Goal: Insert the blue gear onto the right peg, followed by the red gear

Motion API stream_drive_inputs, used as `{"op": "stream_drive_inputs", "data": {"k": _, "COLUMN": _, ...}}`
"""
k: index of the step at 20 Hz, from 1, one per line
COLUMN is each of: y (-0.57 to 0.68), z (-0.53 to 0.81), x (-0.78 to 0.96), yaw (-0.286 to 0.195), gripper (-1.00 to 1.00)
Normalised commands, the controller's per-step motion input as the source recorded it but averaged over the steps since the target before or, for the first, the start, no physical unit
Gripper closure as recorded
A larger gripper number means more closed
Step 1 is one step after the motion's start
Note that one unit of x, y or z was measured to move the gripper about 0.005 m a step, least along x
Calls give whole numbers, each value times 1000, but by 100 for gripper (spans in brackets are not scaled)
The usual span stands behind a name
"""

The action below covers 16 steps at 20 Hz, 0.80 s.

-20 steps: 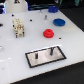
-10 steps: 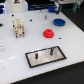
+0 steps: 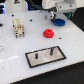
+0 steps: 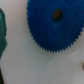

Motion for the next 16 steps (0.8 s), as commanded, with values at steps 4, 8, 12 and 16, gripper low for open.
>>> {"op": "stream_drive_inputs", "data": {"k": 4, "y": -97, "z": -288, "x": -192, "yaw": 0, "gripper": -100}}
{"op": "stream_drive_inputs", "data": {"k": 8, "y": -98, "z": 28, "x": -76, "yaw": 0, "gripper": -100}}
{"op": "stream_drive_inputs", "data": {"k": 12, "y": -12, "z": -61, "x": -74, "yaw": 0, "gripper": 100}}
{"op": "stream_drive_inputs", "data": {"k": 16, "y": -14, "z": -92, "x": -124, "yaw": 0, "gripper": 100}}
